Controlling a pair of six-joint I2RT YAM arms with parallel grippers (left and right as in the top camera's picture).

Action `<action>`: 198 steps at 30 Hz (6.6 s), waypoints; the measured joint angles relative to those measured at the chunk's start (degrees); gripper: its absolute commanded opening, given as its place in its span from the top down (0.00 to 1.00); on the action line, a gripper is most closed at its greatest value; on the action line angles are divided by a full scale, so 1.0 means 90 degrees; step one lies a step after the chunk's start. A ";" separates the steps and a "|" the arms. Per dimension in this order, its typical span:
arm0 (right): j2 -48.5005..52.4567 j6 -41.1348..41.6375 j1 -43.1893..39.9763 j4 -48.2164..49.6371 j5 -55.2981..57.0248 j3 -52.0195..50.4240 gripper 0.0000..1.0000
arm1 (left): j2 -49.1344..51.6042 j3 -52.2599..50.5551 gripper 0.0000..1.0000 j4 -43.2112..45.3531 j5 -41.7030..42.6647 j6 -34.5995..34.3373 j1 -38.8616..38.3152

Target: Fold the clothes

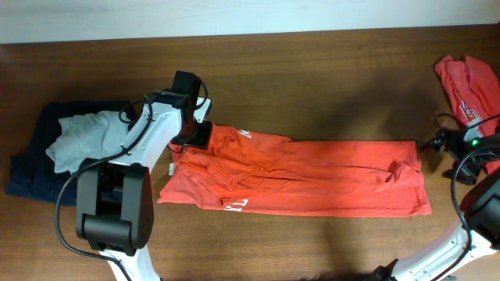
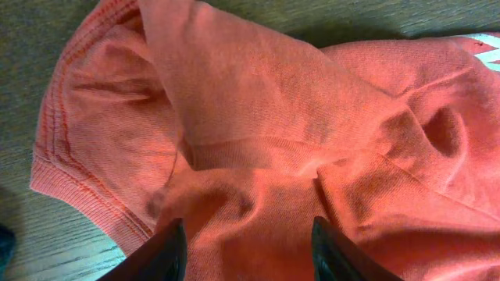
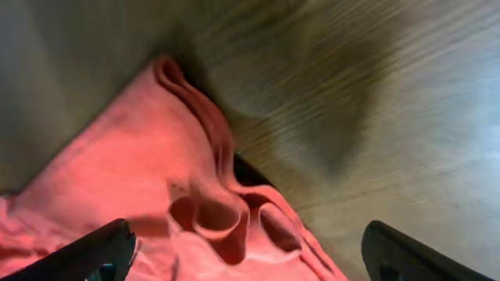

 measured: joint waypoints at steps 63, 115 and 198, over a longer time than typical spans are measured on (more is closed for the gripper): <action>-0.0041 -0.0663 -0.0046 0.0629 -0.0916 -0.0916 0.79 | 0.0022 0.0406 0.74 -0.0619 -0.0002 -0.0005 0.0000; -0.1319 0.2696 0.1518 0.1656 0.1899 -0.2266 0.96 | 0.0036 -0.0304 0.81 -0.0148 0.1110 0.0022 0.0000; -0.0376 -0.0758 0.0493 0.2200 -0.1953 -0.2023 0.67 | 0.1528 0.4063 0.52 -0.2246 0.1185 -0.0219 0.0954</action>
